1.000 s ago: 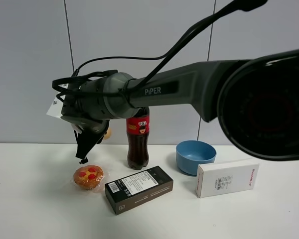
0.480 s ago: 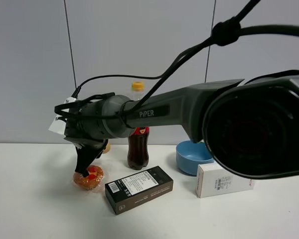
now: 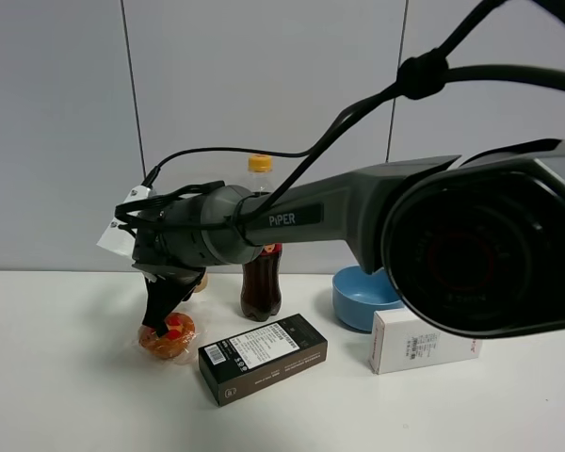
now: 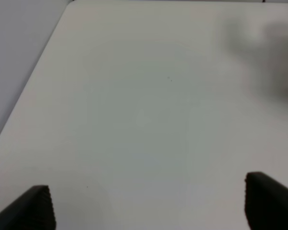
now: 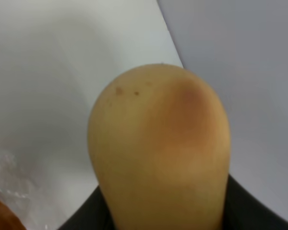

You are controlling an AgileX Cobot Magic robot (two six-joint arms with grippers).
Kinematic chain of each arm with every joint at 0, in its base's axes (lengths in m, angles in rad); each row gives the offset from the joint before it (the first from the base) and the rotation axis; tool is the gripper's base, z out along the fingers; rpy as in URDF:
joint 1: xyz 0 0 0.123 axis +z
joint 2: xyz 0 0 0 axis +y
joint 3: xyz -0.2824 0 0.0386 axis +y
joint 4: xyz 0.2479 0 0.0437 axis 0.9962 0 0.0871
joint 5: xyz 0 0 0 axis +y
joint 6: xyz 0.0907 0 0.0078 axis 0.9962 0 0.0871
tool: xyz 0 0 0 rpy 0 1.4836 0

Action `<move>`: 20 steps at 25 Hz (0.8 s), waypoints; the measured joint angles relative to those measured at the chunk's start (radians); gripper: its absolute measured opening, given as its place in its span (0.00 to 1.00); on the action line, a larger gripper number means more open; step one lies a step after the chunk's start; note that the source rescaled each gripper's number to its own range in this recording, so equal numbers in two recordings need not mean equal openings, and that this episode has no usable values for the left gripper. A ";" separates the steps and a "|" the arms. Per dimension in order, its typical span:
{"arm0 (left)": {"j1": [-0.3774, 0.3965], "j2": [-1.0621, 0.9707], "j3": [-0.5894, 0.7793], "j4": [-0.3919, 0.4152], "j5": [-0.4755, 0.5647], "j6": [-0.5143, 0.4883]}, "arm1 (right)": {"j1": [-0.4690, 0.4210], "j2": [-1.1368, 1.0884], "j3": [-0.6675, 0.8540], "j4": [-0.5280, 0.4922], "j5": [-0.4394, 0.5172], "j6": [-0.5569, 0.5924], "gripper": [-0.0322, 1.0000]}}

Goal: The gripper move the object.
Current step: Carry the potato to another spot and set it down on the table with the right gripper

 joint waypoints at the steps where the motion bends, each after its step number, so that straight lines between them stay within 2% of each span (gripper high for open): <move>1: 0.000 0.000 0.000 0.000 0.000 0.000 | -0.001 0.000 0.000 0.000 -0.006 0.000 0.03; 4: 0.000 0.000 0.000 0.000 0.000 0.000 | -0.003 0.000 0.000 -0.001 -0.010 0.000 0.06; 7: 0.000 0.000 0.000 0.000 0.000 0.000 | -0.009 0.000 0.000 -0.001 -0.014 0.000 0.19; 9: 0.000 0.000 0.000 0.000 0.000 0.000 | -0.016 0.000 0.000 -0.001 -0.017 0.000 0.24; 20: 0.000 0.000 0.000 0.000 0.000 0.000 | -0.025 0.000 0.000 -0.001 -0.031 0.000 0.27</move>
